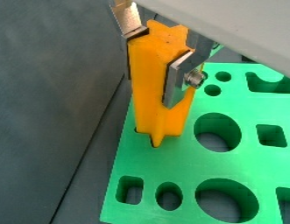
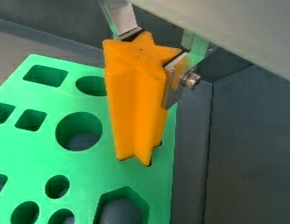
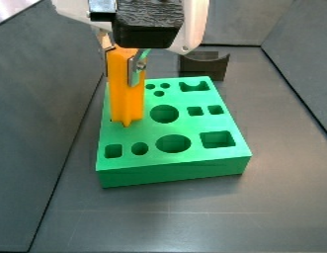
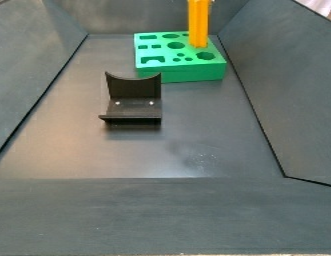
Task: Pick up the star object. Move up. Place the star object on the fixture. Regrasp the star object. Move to above the board. Insert the star object.
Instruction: Insert the star object.
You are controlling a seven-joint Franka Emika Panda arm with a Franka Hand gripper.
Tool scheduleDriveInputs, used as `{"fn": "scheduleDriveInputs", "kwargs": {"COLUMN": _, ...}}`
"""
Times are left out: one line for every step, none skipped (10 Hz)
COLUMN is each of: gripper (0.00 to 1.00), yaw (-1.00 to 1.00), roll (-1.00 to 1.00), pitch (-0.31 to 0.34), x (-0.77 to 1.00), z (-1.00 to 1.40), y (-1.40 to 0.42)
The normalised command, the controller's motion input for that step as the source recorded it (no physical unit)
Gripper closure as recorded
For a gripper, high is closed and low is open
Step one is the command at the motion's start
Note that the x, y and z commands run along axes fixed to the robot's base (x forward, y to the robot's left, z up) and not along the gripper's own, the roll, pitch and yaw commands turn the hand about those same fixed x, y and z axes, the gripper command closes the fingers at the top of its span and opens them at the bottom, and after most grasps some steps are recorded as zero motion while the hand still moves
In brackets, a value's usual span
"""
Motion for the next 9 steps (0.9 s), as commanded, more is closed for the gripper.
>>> {"fn": "scheduleDriveInputs", "kwargs": {"gripper": 1.00, "yaw": 0.01, "roll": 0.00, "pitch": -0.079, "x": 0.15, "z": -1.00, "y": 0.00}}
{"fn": "scheduleDriveInputs", "kwargs": {"gripper": 1.00, "yaw": 0.04, "roll": 0.00, "pitch": -0.363, "x": -0.03, "z": -0.53, "y": -0.04}}
{"fn": "scheduleDriveInputs", "kwargs": {"gripper": 1.00, "yaw": 0.03, "roll": 0.00, "pitch": -0.433, "x": -0.35, "z": -0.42, "y": 0.00}}
{"fn": "scheduleDriveInputs", "kwargs": {"gripper": 1.00, "yaw": 0.00, "roll": 0.00, "pitch": -0.387, "x": -0.46, "z": -0.55, "y": 0.00}}
{"fn": "scheduleDriveInputs", "kwargs": {"gripper": 1.00, "yaw": 0.00, "roll": 0.05, "pitch": -0.301, "x": -0.63, "z": -0.72, "y": 0.02}}
{"fn": "scheduleDriveInputs", "kwargs": {"gripper": 1.00, "yaw": 0.00, "roll": 0.05, "pitch": -0.200, "x": -0.71, "z": -0.90, "y": 0.04}}
{"fn": "scheduleDriveInputs", "kwargs": {"gripper": 1.00, "yaw": 0.00, "roll": 0.04, "pitch": -0.123, "x": -0.51, "z": -1.00, "y": 0.00}}
{"fn": "scheduleDriveInputs", "kwargs": {"gripper": 1.00, "yaw": 0.00, "roll": 0.07, "pitch": -0.067, "x": 0.00, "z": -0.58, "y": 0.00}}
{"fn": "scheduleDriveInputs", "kwargs": {"gripper": 1.00, "yaw": 0.00, "roll": 0.00, "pitch": 0.000, "x": 0.00, "z": 0.00, "y": 0.00}}
